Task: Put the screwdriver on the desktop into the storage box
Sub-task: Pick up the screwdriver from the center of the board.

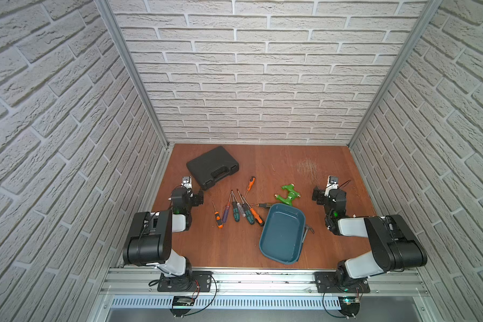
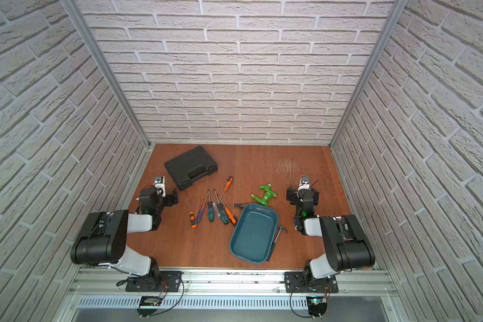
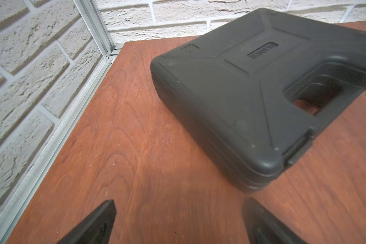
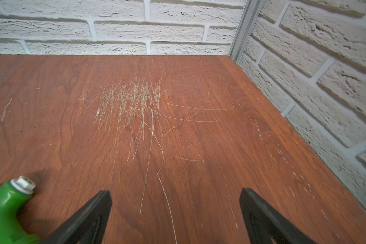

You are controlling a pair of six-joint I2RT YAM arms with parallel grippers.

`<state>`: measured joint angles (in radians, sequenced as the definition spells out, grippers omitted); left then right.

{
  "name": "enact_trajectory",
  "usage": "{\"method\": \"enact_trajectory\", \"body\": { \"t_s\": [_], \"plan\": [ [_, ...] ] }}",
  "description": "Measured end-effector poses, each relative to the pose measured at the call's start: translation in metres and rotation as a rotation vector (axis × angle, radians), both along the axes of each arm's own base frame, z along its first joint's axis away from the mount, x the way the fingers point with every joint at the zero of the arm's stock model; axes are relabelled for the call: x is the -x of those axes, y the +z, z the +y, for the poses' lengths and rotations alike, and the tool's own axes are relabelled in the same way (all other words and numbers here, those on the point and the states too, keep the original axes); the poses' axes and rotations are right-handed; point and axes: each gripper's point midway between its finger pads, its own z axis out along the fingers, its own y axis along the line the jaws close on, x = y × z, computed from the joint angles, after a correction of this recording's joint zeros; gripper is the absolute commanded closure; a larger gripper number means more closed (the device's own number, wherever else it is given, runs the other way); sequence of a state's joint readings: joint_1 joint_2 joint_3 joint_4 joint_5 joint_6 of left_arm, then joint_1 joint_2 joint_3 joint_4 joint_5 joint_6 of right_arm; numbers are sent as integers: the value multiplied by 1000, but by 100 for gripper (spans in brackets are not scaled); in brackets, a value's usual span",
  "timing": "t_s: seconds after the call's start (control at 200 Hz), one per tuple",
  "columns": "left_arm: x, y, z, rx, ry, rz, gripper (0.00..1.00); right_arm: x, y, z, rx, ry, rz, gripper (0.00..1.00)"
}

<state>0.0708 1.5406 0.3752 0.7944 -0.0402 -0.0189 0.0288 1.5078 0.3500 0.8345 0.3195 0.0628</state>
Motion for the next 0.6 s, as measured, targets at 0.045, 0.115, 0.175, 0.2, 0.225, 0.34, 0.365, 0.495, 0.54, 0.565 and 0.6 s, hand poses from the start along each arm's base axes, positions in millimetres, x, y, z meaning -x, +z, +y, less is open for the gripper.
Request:
{"method": "enact_trajectory", "body": {
  "t_s": [0.045, 0.115, 0.175, 0.2, 0.225, 0.34, 0.365, 0.495, 0.54, 0.565, 0.6],
  "plan": [
    [0, 0, 0, 0, 0, 0, 2, 0, 0, 0, 0, 0, 0, 0],
    [0, 0, 0, 0, 0, 0, 2, 0, 0, 0, 0, 0, 0, 0],
    [0, 0, 0, 0, 0, 0, 2, 0, 0, 0, 0, 0, 0, 0],
    [0, 0, 0, 0, 0, 0, 2, 0, 0, 0, 0, 0, 0, 0],
    [0, 0, 0, 0, 0, 0, 2, 0, 0, 0, 0, 0, 0, 0],
    [0, 0, 0, 0, -1, 0, 2, 0, 0, 0, -1, 1, 0, 0],
    [0, 0, 0, 0, 0, 0, 2, 0, 0, 0, -1, 2, 0, 1],
    [0, 0, -1, 2, -4, 0, 2, 0, 0, 0, 0, -2, -1, 0],
    [0, 0, -2, 4, -11, 4, 2, 0, 2, -1, 0, -3, -9, 0],
    [0, 1, -2, 4, -13, 8, 2, 1, 3, -1, -1, -3, -16, 0],
    [-1, 4, -2, 3, -15, 9, 2, 3, 4, -1, -1, 0, -23, 0]
  ]
}}
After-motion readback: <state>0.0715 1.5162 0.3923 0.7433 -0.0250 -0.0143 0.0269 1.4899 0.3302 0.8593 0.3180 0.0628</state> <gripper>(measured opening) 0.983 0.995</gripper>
